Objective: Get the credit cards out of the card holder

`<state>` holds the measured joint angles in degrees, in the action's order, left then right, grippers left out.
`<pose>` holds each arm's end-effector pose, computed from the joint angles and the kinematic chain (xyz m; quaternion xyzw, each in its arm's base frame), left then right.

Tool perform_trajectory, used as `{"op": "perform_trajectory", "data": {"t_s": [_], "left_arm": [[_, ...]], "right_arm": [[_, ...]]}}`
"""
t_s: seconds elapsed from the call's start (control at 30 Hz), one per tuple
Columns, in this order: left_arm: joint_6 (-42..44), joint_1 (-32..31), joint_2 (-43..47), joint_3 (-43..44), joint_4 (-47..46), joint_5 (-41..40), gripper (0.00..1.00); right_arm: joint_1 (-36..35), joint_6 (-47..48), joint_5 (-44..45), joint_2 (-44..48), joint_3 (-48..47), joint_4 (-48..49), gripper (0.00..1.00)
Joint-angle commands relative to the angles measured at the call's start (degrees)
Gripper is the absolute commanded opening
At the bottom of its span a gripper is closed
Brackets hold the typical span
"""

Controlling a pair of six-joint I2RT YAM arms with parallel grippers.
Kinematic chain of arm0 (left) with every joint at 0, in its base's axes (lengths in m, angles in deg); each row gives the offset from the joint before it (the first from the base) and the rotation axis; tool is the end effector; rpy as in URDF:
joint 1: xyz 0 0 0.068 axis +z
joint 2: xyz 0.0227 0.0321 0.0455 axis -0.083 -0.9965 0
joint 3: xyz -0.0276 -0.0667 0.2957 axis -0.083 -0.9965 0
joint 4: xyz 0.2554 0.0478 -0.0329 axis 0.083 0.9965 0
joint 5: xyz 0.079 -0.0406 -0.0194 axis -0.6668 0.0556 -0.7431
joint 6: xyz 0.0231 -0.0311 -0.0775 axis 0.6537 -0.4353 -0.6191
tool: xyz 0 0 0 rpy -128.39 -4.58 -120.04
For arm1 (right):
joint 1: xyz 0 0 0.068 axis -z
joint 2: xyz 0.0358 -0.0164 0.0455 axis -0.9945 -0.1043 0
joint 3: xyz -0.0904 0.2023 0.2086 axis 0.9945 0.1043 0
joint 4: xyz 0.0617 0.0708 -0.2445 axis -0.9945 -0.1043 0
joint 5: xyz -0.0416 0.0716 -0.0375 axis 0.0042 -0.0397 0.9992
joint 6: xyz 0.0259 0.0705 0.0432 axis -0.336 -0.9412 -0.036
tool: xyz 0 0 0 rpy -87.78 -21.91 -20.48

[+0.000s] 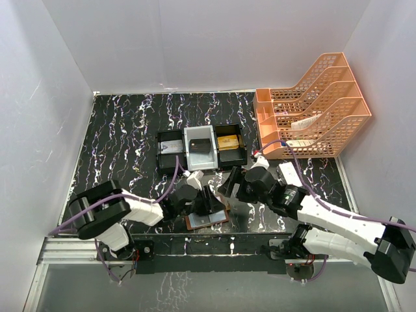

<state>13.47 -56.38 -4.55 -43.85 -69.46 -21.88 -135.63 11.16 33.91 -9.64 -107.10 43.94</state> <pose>0.1462 -0.2664 0.1470 -0.0148 0.8237 -0.5034 0.2606 0.1399 0.1587 0.2247 0.0641 0.9054 0.2955 0.2980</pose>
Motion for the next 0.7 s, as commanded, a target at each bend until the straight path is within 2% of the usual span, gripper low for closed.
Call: {"op": "perform_trajectory", "data": {"t_s": [0.0,0.13,0.3,0.47,0.53,0.67], "left_arm": [[3.3,-0.2,8.3,0.8,8.9,-1.9,0.38],[5.1,-0.2,14.6,1.5,17.3,-4.8,0.39],[5.2,-0.3,20.0,0.2,20.6,-7.1,0.42],[5.9,-0.2,24.9,0.2,25.9,-9.4,0.43],[5.7,-0.2,25.9,-0.8,25.4,-9.6,0.43],[5.8,-0.1,25.1,-1.5,24.7,-9.1,0.38]], "right_arm": [[0.3,-6.9,5.1,3.1,-3.9,-5.5,0.88],[0.3,-3.8,2.0,7.9,-1.4,1.1,0.98],[0.3,-2.7,-3.2,13.7,1.7,9.1,0.98],[0.3,-0.2,-6.4,11.1,-3.3,5.1,0.97],[0.3,0.6,-9.0,8.3,-5.1,4.0,0.89],[0.1,0.6,-15.0,3.2,-5.7,5.8,0.57]]}}
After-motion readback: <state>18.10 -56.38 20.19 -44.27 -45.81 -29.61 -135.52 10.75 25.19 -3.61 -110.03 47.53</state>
